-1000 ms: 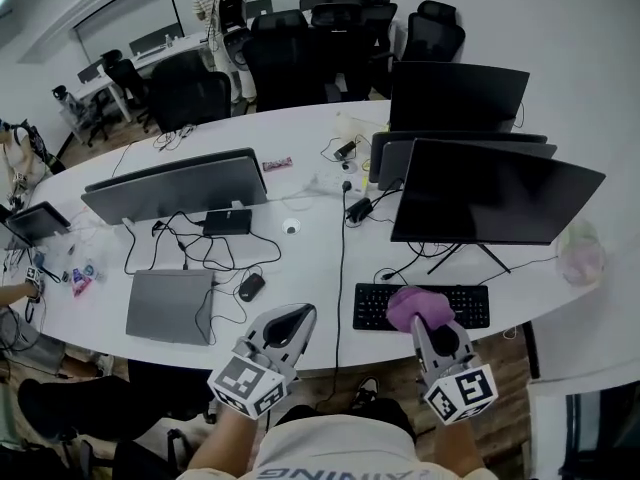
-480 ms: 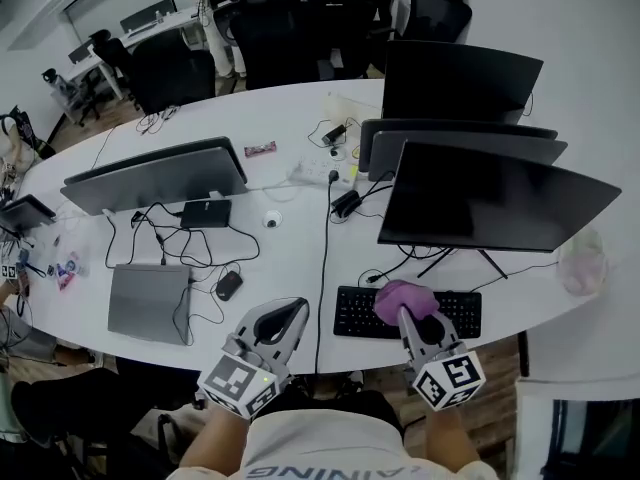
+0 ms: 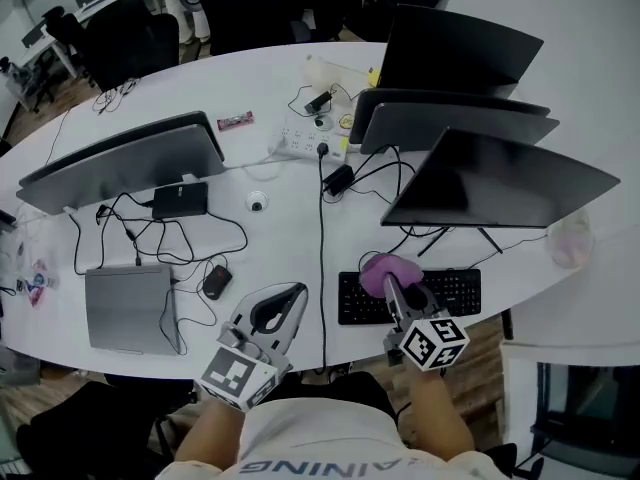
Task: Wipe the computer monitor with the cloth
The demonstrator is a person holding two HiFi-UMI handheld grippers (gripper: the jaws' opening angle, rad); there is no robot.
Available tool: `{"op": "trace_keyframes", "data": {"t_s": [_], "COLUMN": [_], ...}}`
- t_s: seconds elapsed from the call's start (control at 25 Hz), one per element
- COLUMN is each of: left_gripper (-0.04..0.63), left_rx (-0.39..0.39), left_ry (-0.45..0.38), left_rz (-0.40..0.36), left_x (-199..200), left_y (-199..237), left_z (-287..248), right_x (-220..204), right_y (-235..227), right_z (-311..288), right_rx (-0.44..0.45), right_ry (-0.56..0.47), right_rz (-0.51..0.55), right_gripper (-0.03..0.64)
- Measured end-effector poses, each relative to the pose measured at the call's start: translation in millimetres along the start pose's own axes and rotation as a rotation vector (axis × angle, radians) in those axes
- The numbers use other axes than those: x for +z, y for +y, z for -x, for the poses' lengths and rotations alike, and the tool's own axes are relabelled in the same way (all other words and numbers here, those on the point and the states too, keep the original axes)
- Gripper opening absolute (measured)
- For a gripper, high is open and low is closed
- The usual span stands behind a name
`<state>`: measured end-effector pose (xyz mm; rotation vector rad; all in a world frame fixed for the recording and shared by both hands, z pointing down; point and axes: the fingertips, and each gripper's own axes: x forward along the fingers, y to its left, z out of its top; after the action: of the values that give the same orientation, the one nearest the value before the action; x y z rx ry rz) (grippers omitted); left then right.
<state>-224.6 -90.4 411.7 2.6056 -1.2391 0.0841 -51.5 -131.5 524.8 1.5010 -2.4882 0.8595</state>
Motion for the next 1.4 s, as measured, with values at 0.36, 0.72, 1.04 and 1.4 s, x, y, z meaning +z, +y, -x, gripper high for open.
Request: {"op": "trace_keyframes", "data": {"t_s": [0.36,0.72,1.04,1.4], "left_gripper": [0.005,0.005,0.005,0.005], "left_rx": [-0.035,-0.005,0.013,0.001], "left_ry": [0.033,0.070,0.090,0.095], "left_rz": [0.044,0.077,0.107,0.100], "left_x": [-18.5,-31.2,-37.7,-38.0], "left_y": [18.6,39.6,51.2,51.7], "left_z": [-2.6,3.6,8.4,12.1], "right_x": [-19.5,-39.5,-36.7,-14.7], "right_y": [-35.9,-65.4,-79.0,-66.6], "right_z": [-65.8,-118.4,-139.8,-142.8], "right_rx": [-0.094,-0.173,-0.186,-0.112], "right_ry": [0.027,0.042,-0.044,-0.203], "right_rz": [-0.264,-0.494,-0.676,-0.747], "right_gripper": [0.063,0.063,0.063,0.063]}}
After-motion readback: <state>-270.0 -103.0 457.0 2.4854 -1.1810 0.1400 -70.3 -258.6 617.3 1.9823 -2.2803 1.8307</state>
